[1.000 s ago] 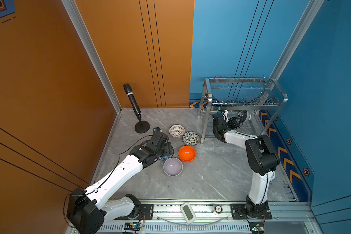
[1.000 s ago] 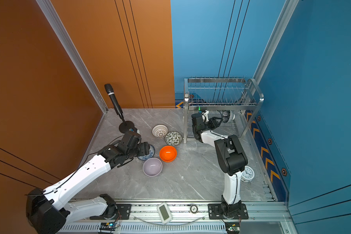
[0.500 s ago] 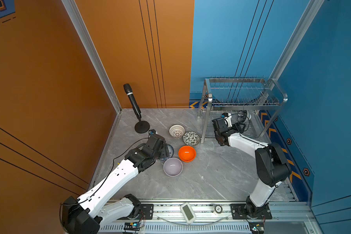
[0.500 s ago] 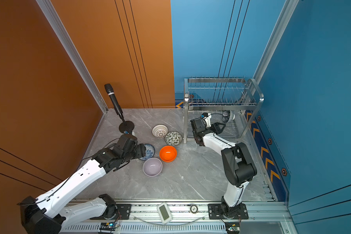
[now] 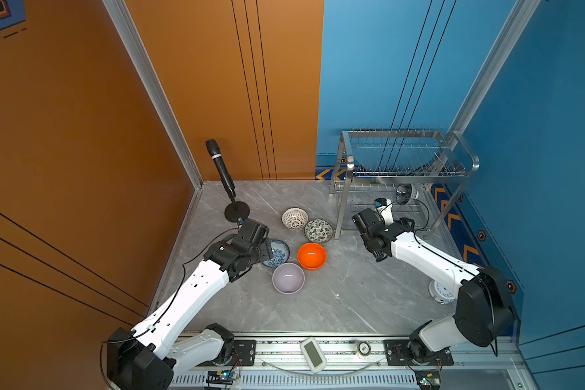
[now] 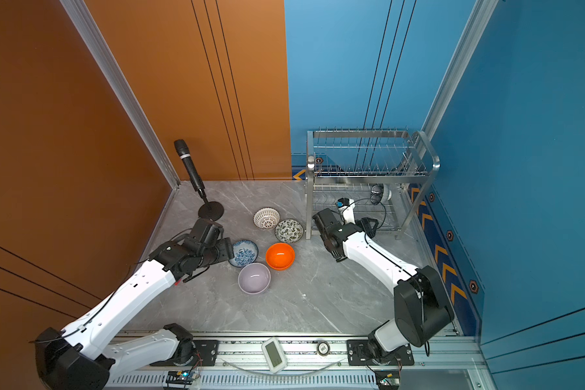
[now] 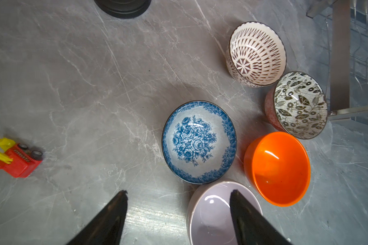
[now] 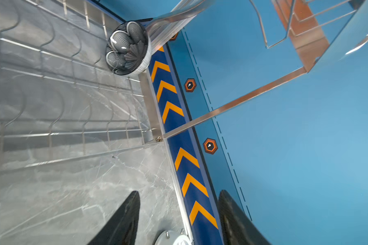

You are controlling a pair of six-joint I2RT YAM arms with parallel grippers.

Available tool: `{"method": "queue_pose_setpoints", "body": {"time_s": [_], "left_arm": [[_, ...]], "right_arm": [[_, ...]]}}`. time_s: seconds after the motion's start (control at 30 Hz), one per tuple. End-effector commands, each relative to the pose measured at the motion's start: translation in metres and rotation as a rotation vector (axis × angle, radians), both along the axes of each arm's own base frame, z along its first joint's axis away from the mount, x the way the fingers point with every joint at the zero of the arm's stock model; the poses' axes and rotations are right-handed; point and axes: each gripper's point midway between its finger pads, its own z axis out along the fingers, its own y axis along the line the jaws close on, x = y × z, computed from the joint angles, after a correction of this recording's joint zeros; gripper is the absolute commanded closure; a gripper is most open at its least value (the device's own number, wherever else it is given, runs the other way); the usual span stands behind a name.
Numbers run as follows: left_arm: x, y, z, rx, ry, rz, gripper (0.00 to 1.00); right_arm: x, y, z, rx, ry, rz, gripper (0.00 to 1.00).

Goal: Load bowls into a dish rack
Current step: Pick up the bowl from the center of the table.

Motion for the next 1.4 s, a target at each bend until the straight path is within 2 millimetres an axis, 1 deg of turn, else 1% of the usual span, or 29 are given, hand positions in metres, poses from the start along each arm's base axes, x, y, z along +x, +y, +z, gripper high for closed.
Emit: {"method": "queue_pose_setpoints", "body": {"time_s": [0.0, 0.07, 0.1, 0.17, 0.23, 0.33, 0.37, 0.43, 0.57, 0.67, 0.8, 0.97, 1.13, 1.33, 1.37], "left_arm": [[-0.003, 0.003, 0.000, -0.002, 0.051, 0.019, 0.23], [-0.003, 0.004, -0.007, 0.014, 0.077, 0.016, 0.22], [-0.002, 0.005, -0.011, 0.022, 0.090, 0.017, 0.22], [-0.001, 0.005, -0.016, 0.032, 0.110, 0.016, 0.22], [0.001, 0.007, -0.023, 0.042, 0.133, 0.019, 0.21], [0.003, 0.009, -0.032, 0.059, 0.164, 0.015, 0.21], [0.003, 0.010, -0.035, 0.063, 0.176, 0.014, 0.21], [0.006, 0.013, -0.039, 0.070, 0.185, 0.016, 0.21], [0.017, 0.011, -0.048, 0.021, 0.186, 0.012, 0.21], [0.022, 0.004, -0.057, -0.019, 0.199, -0.002, 0.21], [0.030, -0.001, -0.068, -0.026, 0.221, -0.029, 0.21], [0.039, -0.006, -0.086, -0.048, 0.264, -0.034, 0.27], [0.045, -0.007, -0.093, -0.042, 0.275, -0.033, 0.33], [0.046, -0.006, -0.105, -0.038, 0.298, -0.029, 0.45], [0.046, -0.005, -0.107, -0.037, 0.304, -0.025, 0.49]], "right_arm": [[-0.024, 0.006, -0.018, 0.128, 0.055, 0.009, 0.40], [-0.034, 0.016, -0.025, 0.270, 0.045, 0.023, 0.40], [-0.040, 0.022, -0.025, 0.341, 0.029, 0.039, 0.40], [-0.050, 0.031, -0.023, 0.426, -0.009, 0.057, 0.40], [-0.059, 0.036, -0.022, 0.484, -0.034, 0.076, 0.40], [-0.070, 0.039, -0.022, 0.563, -0.066, 0.080, 0.40], [-0.075, 0.048, -0.024, 0.588, -0.066, 0.110, 0.40], [-0.078, 0.054, -0.025, 0.631, -0.069, 0.126, 0.40], [-0.081, 0.064, -0.029, 0.665, -0.064, 0.160, 0.40], [-0.082, 0.066, -0.028, 0.674, -0.058, 0.167, 0.40], [-0.085, 0.066, -0.026, 0.701, -0.068, 0.178, 0.39], [-0.088, 0.072, -0.034, 0.742, -0.032, 0.201, 0.38], [-0.088, 0.072, -0.036, 0.750, -0.027, 0.196, 0.37], [-0.089, 0.071, -0.040, 0.746, -0.014, 0.190, 0.37], [-0.088, 0.071, -0.041, 0.747, -0.010, 0.190, 0.37]]}}
